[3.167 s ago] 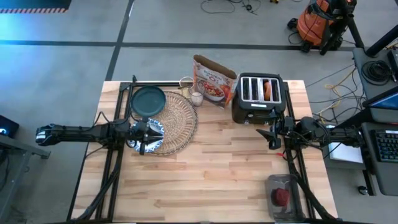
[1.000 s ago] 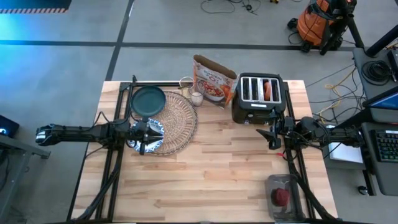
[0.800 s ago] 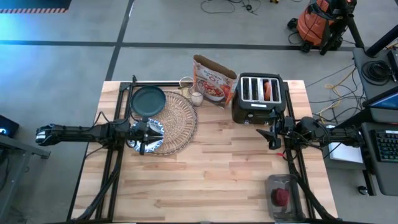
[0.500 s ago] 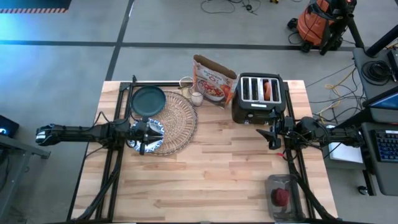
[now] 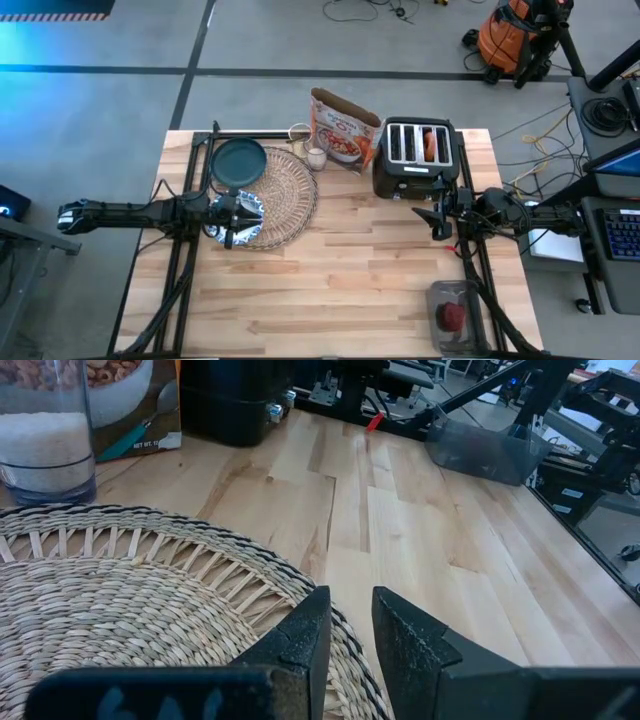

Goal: Arrange a breakfast setting

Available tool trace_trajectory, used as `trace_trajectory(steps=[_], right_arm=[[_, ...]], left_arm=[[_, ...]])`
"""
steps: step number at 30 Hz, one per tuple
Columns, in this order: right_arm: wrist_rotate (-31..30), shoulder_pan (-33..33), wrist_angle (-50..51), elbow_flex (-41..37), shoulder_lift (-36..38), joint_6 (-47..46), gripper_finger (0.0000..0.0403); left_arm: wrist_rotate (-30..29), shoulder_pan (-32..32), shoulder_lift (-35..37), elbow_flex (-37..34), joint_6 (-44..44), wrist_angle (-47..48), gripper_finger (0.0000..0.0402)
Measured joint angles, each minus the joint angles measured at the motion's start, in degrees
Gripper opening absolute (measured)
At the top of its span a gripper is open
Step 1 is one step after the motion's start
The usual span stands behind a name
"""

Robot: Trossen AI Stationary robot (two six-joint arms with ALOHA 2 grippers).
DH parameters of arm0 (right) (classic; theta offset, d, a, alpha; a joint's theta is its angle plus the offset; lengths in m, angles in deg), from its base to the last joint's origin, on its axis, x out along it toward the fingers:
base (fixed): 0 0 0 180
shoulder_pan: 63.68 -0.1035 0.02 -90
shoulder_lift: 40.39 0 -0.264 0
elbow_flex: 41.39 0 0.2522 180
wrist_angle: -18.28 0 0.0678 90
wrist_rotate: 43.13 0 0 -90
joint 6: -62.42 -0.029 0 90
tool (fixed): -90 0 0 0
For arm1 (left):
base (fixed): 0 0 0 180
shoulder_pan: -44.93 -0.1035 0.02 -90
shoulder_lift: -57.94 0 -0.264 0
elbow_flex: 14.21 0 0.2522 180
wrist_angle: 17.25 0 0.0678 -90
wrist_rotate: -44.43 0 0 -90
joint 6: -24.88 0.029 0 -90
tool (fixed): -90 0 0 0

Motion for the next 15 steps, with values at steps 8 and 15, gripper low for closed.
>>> trace_trajectory(steps=[8, 15], right_arm=[[-0.01, 0.00, 0.01, 0.01, 0.00, 0.04, 0.0260], [-0.01, 0.02, 0.00, 0.00, 0.00, 0.08, 0.0260]], left_arm=[[0.00, 0.00, 0.00, 0.00, 0.00, 0.00, 0.0062], [0.00, 0.00, 0.00, 0.00, 0.00, -1.71, 0.0062]])
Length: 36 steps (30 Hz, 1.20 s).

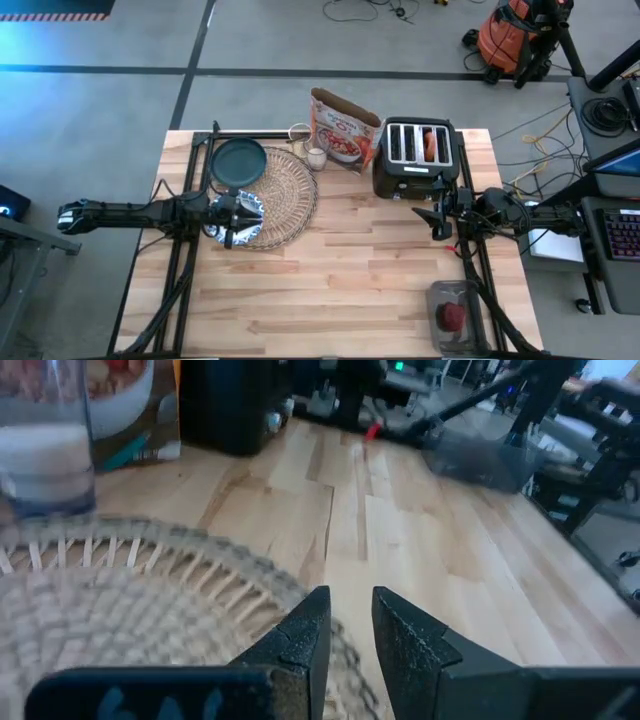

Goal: Arrange a breakfast setting
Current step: Remove the white bowl from the brown placemat

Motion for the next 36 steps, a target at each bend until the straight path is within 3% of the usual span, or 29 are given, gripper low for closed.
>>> trace_trajectory(steps=[13, 36], right_arm=[[0.00, 0.00, 0.00, 0.02, 0.00, 0.01, 0.0260], [0.01, -0.02, 0.01, 0.00, 0.00, -0.07, 0.0260]], left_arm=[[-0.11, 0.00, 0.00, 0.00, 0.20, -14.70, 0.0062], [-0.10, 0.09, -0.15, 0.00, -0.88, -15.07, 0.0062]])
